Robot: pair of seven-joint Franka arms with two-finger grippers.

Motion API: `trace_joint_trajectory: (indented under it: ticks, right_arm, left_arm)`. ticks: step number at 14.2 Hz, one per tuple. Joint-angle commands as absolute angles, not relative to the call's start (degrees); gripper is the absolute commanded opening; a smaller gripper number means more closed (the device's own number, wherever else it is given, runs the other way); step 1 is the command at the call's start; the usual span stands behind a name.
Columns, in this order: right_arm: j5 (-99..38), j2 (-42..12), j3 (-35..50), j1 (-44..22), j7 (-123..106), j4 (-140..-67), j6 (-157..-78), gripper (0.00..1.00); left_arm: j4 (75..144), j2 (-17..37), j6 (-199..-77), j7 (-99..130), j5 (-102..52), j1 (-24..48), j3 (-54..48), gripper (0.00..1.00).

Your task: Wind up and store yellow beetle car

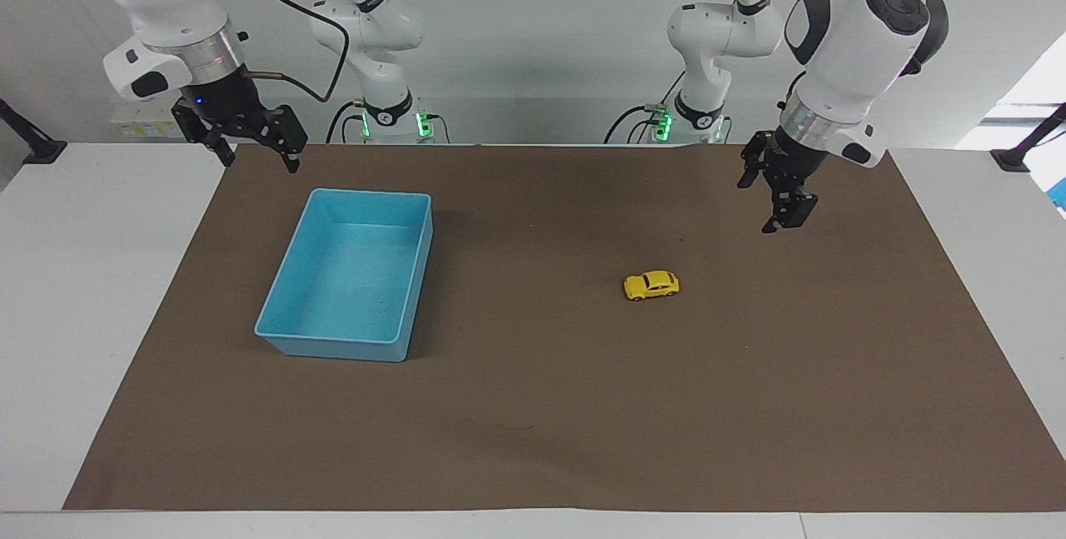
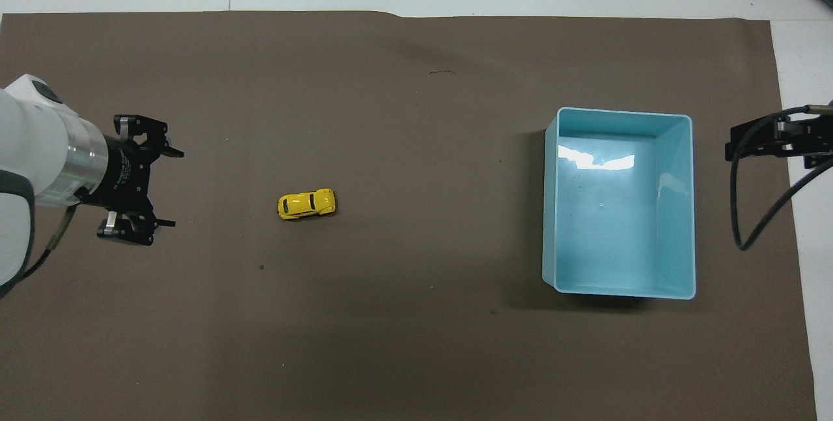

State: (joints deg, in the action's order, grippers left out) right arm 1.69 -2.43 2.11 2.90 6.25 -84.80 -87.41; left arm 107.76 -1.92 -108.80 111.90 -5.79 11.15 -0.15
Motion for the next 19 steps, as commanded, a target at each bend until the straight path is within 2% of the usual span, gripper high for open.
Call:
trace_joint_trajectory:
  ticks: [1, 4, 8, 13, 15, 19]
  right_arm:
    - [2.02, -1.76, 2.64, 3.34, 5.89, -85.78, -88.24, 1.0]
    - [2.02, -1.76, 2.64, 3.34, 5.89, -85.78, -88.24, 1.0]
    - [2.02, -1.76, 2.64, 3.34, 5.89, -85.78, -88.24, 1.0]
    - [2.02, -1.76, 2.64, 3.34, 5.89, -85.78, -88.24, 1.0]
    - [2.02, -1.76, 2.64, 3.34, 5.89, -85.78, -88.24, 1.0]
    - [2.02, -1.76, 2.64, 3.34, 5.89, -85.78, -88.24, 1.0]
  left_arm:
    - [109.77, 0.35, -113.63, 120.13, -6.33, 13.45, 0.62, 1.0]
    - [113.37, 0.61, -117.23, 122.51, -6.33, 15.29, 0.62, 1.0]
    - [114.78, 6.5, -121.63, 126.74, -6.33, 19.67, 0.7, 1.0]
    - [121.19, 7.38, -130.24, 128.76, -6.24, 22.58, 0.7, 1.0]
    - [121.55, 7.29, -131.3, 129.72, -6.24, 24.95, 0.79, 1.0]
    - [122.25, 7.64, -133.5, 125.25, -6.15, 24.96, 0.79, 1.0]
